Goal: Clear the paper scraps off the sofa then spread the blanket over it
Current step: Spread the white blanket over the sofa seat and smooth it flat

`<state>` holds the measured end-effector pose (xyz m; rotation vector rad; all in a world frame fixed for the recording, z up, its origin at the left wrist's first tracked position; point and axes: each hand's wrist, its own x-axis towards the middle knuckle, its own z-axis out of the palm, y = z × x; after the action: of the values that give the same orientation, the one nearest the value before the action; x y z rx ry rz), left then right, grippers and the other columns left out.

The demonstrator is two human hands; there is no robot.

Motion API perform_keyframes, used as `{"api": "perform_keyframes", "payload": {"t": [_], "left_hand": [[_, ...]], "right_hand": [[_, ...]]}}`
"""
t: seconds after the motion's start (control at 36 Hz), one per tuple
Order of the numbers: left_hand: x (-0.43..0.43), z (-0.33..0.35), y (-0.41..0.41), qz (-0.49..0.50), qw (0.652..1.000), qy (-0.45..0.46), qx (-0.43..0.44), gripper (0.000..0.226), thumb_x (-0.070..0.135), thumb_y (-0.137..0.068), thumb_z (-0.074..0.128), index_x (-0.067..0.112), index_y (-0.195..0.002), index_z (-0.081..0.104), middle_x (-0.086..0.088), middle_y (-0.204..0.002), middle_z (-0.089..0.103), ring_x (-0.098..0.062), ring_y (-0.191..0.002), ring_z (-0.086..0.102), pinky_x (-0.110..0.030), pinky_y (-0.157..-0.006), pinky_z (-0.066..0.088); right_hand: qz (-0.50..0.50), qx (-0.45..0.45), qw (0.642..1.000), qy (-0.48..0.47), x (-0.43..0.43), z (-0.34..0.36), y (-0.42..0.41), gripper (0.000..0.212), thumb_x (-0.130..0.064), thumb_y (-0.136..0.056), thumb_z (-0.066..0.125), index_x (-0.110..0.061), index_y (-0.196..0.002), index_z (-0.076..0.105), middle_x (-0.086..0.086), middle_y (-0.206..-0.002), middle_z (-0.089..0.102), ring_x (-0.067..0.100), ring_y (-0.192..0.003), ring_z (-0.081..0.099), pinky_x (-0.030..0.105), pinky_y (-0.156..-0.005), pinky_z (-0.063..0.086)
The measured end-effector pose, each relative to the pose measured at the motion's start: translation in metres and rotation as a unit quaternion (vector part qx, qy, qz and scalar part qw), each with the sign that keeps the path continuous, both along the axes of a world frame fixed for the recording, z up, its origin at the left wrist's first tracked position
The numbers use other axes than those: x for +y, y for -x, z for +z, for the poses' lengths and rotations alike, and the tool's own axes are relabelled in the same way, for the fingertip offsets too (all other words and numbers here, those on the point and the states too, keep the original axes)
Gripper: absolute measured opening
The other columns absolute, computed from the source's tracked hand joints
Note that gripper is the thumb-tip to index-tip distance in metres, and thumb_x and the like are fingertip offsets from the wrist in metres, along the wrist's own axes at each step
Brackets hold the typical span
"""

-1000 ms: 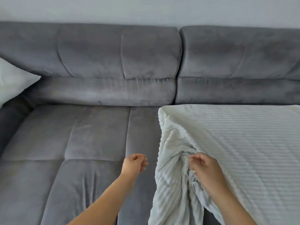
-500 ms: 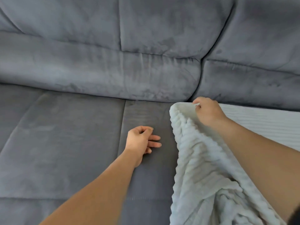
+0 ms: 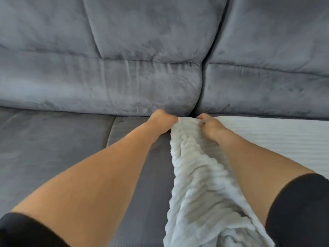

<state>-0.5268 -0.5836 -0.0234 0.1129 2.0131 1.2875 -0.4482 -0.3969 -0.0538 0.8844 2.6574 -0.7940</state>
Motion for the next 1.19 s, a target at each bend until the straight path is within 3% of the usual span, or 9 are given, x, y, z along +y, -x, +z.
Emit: {"api": "perform_keyframes", "payload": {"t": [0.11, 0.28, 0.44, 0.53, 0.78, 0.92, 1.03, 1.11, 1.19], "left_hand": [[-0.005, -0.002, 0.005, 0.009, 0.979, -0.142, -0.148, 0.011, 0.016, -0.093, 0.065, 0.007, -0.097, 0.069, -0.013, -0.093, 0.073, -0.025, -0.080, 0.070, -0.034, -0.072, 0.058], [-0.009, -0.019, -0.003, 0.066, 0.913, -0.206, -0.346, 0.032, 0.019, -0.105, 0.044, 0.003, -0.120, 0.068, -0.013, -0.102, 0.075, -0.029, -0.090, 0.073, -0.041, -0.077, 0.060], [-0.009, -0.007, 0.014, 0.013, 0.964, -0.014, -0.264, 0.026, 0.003, -0.094, 0.049, 0.002, -0.116, 0.064, -0.012, -0.114, 0.071, -0.030, -0.100, 0.070, -0.045, -0.088, 0.059], [-0.011, 0.005, 0.020, -0.017, 0.971, 0.010, -0.239, 0.022, 0.002, -0.092, 0.060, 0.001, -0.113, 0.066, -0.011, -0.104, 0.074, -0.026, -0.086, 0.073, -0.038, -0.072, 0.062], [-0.005, -0.001, 0.007, -0.055, 0.961, -0.133, -0.237, 0.038, -0.010, -0.085, 0.070, -0.006, -0.122, 0.066, -0.020, -0.117, 0.074, -0.033, -0.104, 0.074, -0.045, -0.087, 0.061], [-0.004, -0.012, -0.011, -0.064, 0.886, -0.307, -0.341, 0.059, 0.035, -0.089, 0.067, -0.003, -0.134, 0.062, -0.022, -0.134, 0.065, -0.038, -0.131, 0.057, -0.050, -0.107, 0.048], [-0.016, -0.029, -0.021, 0.001, 0.833, -0.387, -0.395, 0.041, 0.032, -0.092, 0.057, 0.000, -0.109, 0.076, -0.017, -0.115, 0.073, -0.034, -0.111, 0.069, -0.047, -0.102, 0.052], [-0.029, -0.036, -0.023, 0.031, 0.834, -0.383, -0.396, 0.044, 0.032, -0.093, 0.056, -0.001, -0.115, 0.075, -0.019, -0.121, 0.072, -0.035, -0.111, 0.070, -0.047, -0.097, 0.056], [-0.045, -0.031, -0.006, 0.045, 0.875, -0.304, -0.374, 0.042, 0.032, -0.094, 0.058, 0.000, -0.116, 0.075, -0.020, -0.125, 0.071, -0.035, -0.111, 0.071, -0.049, -0.089, 0.060]], "right_hand": [[-0.033, -0.007, 0.999, -0.008, 0.000, 0.000, 0.009, 0.016, -0.016, -0.094, 0.043, -0.024, -0.104, 0.053, 0.009, -0.114, 0.063, 0.032, -0.104, 0.059, 0.038, -0.093, 0.046], [-0.056, -0.009, 0.998, -0.012, 0.006, -0.004, 0.020, 0.008, -0.016, -0.091, 0.047, -0.023, -0.093, 0.051, 0.004, -0.104, 0.060, 0.028, -0.096, 0.057, 0.035, -0.084, 0.046], [-0.060, 0.007, 0.998, 0.003, 0.014, -0.007, 0.020, 0.010, -0.016, -0.099, 0.049, -0.019, -0.101, 0.058, 0.002, -0.103, 0.057, 0.022, -0.091, 0.051, 0.025, -0.074, 0.034], [-0.065, 0.014, 0.998, 0.005, 0.013, -0.005, 0.019, 0.012, -0.017, -0.099, 0.049, -0.017, -0.104, 0.061, 0.004, -0.104, 0.060, 0.022, -0.091, 0.053, 0.025, -0.074, 0.035], [-0.086, 0.020, 0.996, 0.013, 0.008, -0.001, 0.019, 0.017, -0.017, -0.097, 0.049, -0.015, -0.106, 0.063, 0.005, -0.103, 0.062, 0.022, -0.087, 0.054, 0.026, -0.073, 0.037], [-0.090, 0.020, 0.995, 0.029, 0.008, 0.001, 0.017, 0.020, -0.011, -0.096, 0.047, -0.018, -0.107, 0.062, 0.006, -0.106, 0.064, 0.023, -0.090, 0.058, 0.027, -0.072, 0.040], [-0.080, 0.016, 0.996, 0.020, 0.010, 0.000, 0.016, 0.018, -0.012, -0.097, 0.049, -0.016, -0.109, 0.061, 0.006, -0.107, 0.061, 0.023, -0.090, 0.055, 0.027, -0.073, 0.038], [-0.070, 0.014, 0.997, 0.004, 0.007, -0.003, 0.018, 0.014, -0.012, -0.096, 0.051, -0.016, -0.106, 0.060, 0.005, -0.106, 0.059, 0.023, -0.090, 0.053, 0.027, -0.074, 0.036], [-0.065, 0.012, 0.998, -0.011, 0.008, -0.007, 0.020, 0.012, -0.010, -0.096, 0.051, -0.019, -0.100, 0.057, 0.006, -0.108, 0.059, 0.024, -0.091, 0.052, 0.026, -0.077, 0.037]]}}
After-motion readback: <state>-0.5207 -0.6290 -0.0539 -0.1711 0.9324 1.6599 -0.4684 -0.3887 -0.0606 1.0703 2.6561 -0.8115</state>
